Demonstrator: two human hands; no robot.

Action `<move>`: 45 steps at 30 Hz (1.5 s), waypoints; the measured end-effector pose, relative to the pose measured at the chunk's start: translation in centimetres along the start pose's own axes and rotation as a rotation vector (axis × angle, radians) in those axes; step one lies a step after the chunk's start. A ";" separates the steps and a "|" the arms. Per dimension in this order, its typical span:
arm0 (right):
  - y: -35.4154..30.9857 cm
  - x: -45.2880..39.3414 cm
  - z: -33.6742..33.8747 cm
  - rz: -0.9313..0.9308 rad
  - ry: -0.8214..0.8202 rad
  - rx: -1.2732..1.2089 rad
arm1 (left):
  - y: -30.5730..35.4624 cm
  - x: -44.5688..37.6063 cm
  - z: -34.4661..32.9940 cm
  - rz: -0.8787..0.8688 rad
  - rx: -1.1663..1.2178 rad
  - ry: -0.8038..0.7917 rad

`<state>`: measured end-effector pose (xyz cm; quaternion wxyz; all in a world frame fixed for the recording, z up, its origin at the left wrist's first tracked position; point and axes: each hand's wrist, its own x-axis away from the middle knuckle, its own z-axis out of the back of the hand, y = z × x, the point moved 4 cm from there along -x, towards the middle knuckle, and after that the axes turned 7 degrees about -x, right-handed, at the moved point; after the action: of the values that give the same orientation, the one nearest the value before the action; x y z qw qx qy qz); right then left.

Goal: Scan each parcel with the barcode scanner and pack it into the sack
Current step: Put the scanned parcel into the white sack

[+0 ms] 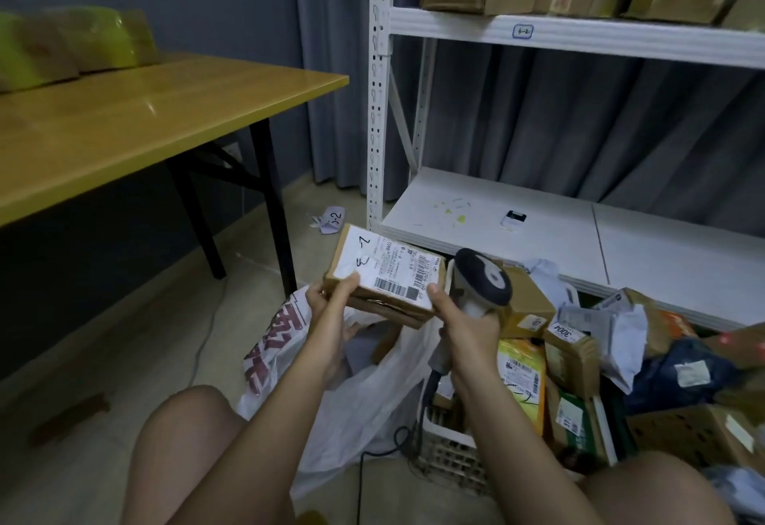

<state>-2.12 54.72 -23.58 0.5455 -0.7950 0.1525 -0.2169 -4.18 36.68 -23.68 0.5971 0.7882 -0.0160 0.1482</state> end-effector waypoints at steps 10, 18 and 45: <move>-1.5 -1.2 0.8 0.170 -0.067 0.099 | 1.8 -0.2 1.9 0.134 -0.427 -0.291; -0.9 -0.7 0.5 0.123 0.067 0.056 | 0.8 0.3 1.1 0.106 -0.256 -0.243; -1.4 1.8 0.7 0.060 -0.257 0.091 | 0.1 1.4 0.5 0.104 -0.674 -0.529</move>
<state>-0.20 54.92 -22.13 0.6021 -0.7859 0.0953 -0.1037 -2.74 36.43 -23.33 0.7881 0.5582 -0.2559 -0.0426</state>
